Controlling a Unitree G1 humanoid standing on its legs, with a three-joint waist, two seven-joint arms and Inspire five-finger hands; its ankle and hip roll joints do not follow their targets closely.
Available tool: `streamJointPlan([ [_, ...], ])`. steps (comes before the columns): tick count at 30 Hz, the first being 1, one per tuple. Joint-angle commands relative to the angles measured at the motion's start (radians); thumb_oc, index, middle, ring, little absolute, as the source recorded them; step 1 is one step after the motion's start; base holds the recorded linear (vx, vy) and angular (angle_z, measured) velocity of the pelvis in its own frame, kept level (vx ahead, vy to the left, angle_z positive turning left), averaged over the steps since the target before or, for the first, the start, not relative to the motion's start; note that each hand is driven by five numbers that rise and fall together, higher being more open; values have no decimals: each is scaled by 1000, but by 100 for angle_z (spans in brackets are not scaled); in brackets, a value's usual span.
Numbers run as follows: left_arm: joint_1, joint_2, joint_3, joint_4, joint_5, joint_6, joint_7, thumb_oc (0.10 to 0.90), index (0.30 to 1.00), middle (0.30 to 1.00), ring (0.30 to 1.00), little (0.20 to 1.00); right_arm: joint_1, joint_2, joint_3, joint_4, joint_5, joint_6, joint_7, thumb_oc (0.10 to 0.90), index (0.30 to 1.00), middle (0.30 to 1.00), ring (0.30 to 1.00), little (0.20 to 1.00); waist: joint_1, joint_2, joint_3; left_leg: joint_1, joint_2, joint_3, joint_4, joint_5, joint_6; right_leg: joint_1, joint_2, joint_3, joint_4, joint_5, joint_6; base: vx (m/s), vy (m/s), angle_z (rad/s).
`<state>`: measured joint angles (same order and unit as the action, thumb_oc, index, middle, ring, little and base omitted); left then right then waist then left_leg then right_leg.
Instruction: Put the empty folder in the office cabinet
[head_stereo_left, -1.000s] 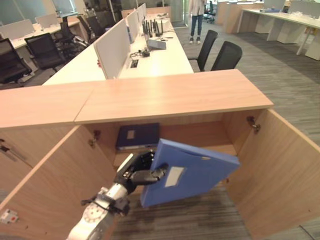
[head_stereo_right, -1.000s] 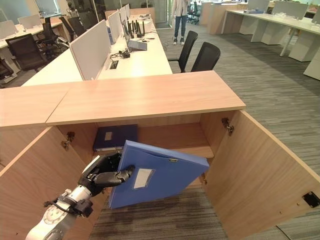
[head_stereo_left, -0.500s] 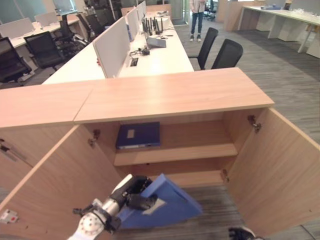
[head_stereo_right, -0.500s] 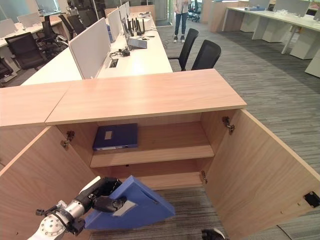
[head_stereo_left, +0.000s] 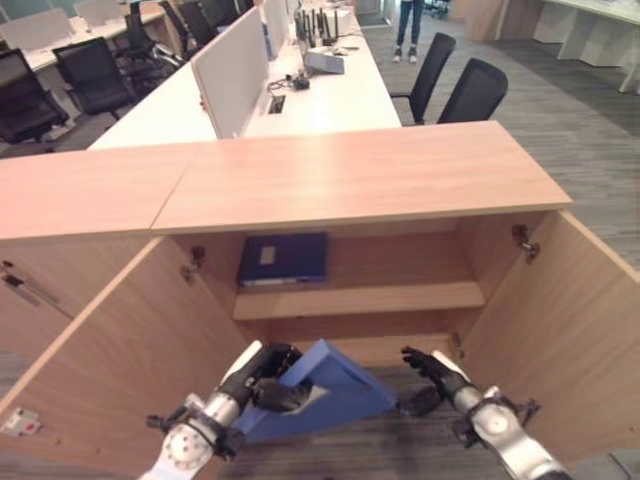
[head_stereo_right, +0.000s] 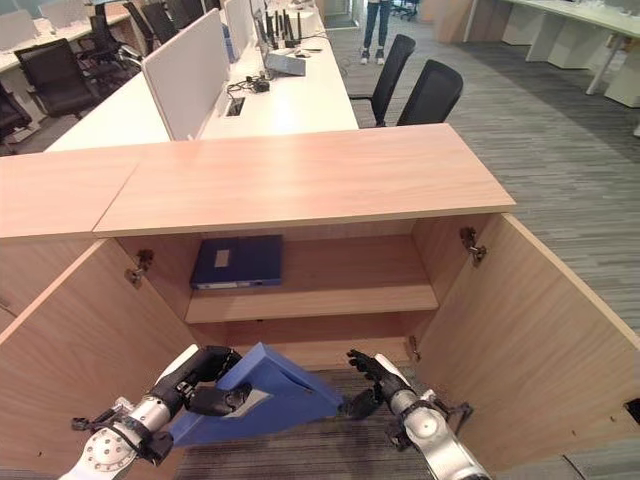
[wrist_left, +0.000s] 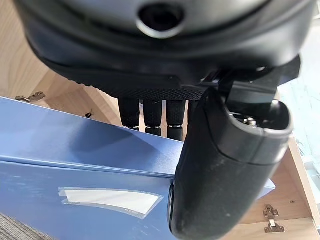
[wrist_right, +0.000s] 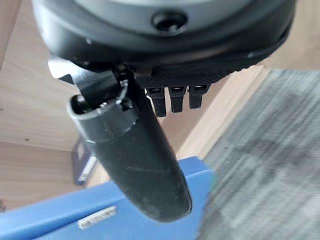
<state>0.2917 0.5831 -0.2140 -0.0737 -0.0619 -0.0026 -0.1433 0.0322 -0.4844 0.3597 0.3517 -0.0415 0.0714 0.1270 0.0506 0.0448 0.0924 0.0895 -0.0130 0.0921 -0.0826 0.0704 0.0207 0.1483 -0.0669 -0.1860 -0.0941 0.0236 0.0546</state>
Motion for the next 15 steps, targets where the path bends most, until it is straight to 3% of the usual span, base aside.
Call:
streamJointPlan([
  [1, -111, 22, 40, -90, 6, -133, 24, 400, 300, 300, 300, 300, -111, -2, 7, -70, -33, -87, 5, 800, 900, 900, 900, 900, -6, -42, -17, 30, -4, -50, -5, -147, -32, 16, -62, -69, 7, -44, 61, 0, 0, 0],
  [15, -158, 54, 42, -100, 65, -153, 41, 400, 300, 300, 300, 300, -199, -34, 84, -122, -107, -115, 34, 800, 900, 900, 900, 900, 7, -43, -21, 31, -2, -52, -5, -145, -36, 19, -63, -77, 7, -47, 61, 0, 0, 0],
])
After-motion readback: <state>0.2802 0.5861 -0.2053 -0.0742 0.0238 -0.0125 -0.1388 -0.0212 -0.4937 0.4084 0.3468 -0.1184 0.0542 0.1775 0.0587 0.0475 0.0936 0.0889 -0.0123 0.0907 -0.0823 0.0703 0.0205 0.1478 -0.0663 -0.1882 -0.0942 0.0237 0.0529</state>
